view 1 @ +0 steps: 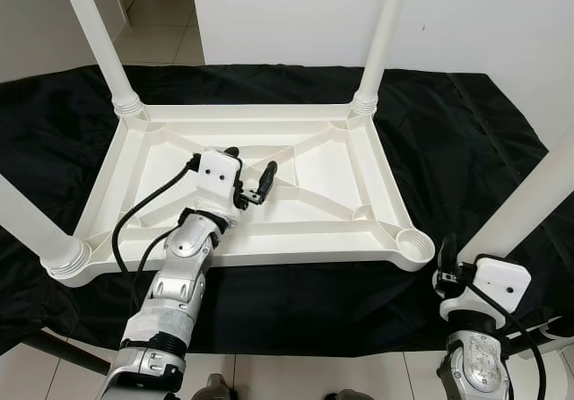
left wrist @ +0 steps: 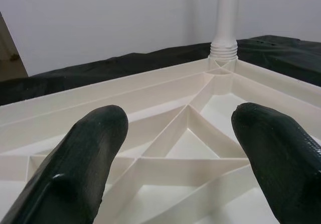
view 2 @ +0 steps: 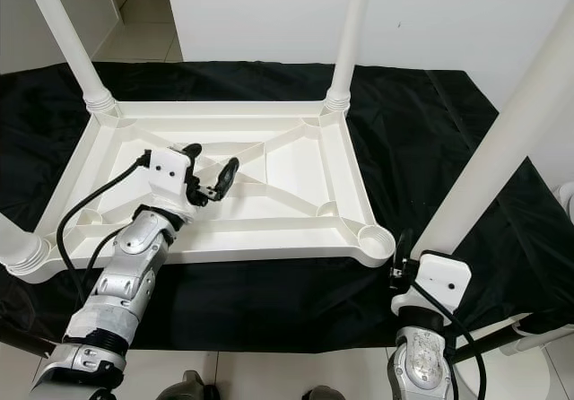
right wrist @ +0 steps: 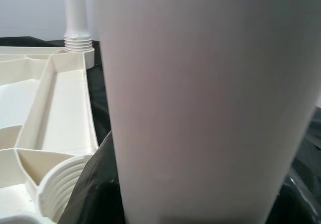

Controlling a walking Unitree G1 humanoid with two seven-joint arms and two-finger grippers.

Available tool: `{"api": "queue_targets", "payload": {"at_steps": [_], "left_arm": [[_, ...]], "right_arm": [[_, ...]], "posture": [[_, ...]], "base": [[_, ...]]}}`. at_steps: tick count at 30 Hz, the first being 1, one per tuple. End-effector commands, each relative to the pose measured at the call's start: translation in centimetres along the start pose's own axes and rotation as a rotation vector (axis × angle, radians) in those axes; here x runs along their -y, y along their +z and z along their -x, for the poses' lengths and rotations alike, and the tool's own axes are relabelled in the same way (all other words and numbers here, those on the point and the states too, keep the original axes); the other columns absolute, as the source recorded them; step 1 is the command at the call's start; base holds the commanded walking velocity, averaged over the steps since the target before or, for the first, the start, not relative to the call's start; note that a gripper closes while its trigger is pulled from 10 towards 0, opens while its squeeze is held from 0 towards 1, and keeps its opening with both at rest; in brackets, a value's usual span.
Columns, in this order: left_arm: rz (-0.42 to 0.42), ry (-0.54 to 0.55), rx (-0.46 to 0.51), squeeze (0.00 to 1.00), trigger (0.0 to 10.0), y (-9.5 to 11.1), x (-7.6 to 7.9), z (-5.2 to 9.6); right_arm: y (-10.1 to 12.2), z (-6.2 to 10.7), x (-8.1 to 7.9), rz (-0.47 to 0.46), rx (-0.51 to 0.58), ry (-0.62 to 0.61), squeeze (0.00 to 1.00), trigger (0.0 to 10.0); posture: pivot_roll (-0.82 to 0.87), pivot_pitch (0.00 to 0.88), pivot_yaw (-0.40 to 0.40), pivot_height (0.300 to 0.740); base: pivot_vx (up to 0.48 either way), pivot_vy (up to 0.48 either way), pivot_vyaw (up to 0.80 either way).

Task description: Building children table

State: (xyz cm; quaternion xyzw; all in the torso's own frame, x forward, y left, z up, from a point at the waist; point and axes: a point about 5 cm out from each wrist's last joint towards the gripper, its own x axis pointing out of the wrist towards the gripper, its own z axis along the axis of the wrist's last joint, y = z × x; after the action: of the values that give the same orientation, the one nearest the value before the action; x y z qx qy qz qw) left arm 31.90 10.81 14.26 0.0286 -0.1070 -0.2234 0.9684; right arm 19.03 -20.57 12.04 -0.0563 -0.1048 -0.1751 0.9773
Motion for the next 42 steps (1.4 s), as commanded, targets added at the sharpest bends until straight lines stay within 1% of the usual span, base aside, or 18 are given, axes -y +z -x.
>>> {"api": "queue_targets", "payload": {"at_steps": [1,6,11,22,31,35,42], "left_arm": [[-0.016,-0.089,-0.011,0.00,10.0,-0.3,0.5,0.3],[-0.030,-0.094,-0.020,0.00,10.0,-0.6,0.5,0.8],[-0.033,-0.090,-0.024,0.00,10.0,-0.7,0.4,0.8],[-0.038,-0.076,-0.016,0.00,10.0,-0.6,0.3,0.5],[-0.064,-0.065,0.000,0.00,10.0,-0.1,-0.3,-0.1],[-0.066,-0.064,0.001,0.00,10.0,-0.1,-0.3,-0.2],[-0.074,-0.049,0.006,0.00,10.0,0.0,-0.6,-0.5]], "right_arm": [[0.0,0.0,-0.2,-0.004,0.011,0.011,0.00,10.0],[-0.1,-0.1,-0.3,0.006,0.009,0.019,0.00,10.0],[-0.1,-0.1,-0.3,0.008,0.009,0.023,0.00,10.0],[0.0,-0.4,-0.4,0.008,0.012,0.035,0.00,10.0],[0.0,-0.6,-0.4,0.006,0.021,0.036,0.00,10.0],[0.0,-0.6,-0.4,0.006,0.023,0.039,0.00,10.0],[1.7,-2.1,0.3,0.013,0.089,0.018,0.00,10.0]], "posture": [[-0.03,0.000,0.011,0.740],[-0.03,0.000,0.013,0.740],[-0.03,0.000,0.009,0.740],[-0.03,0.000,0.008,0.740],[-0.02,0.000,0.014,0.740],[-0.02,0.000,0.014,0.740],[-0.02,0.000,0.010,0.740]], "base": [[0.000,0.000,0.00],[0.000,0.000,0.00],[0.000,0.000,0.00],[0.000,0.000,0.00],[0.000,0.000,0.00],[0.000,0.000,0.00],[0.000,0.000,0.00]]}}
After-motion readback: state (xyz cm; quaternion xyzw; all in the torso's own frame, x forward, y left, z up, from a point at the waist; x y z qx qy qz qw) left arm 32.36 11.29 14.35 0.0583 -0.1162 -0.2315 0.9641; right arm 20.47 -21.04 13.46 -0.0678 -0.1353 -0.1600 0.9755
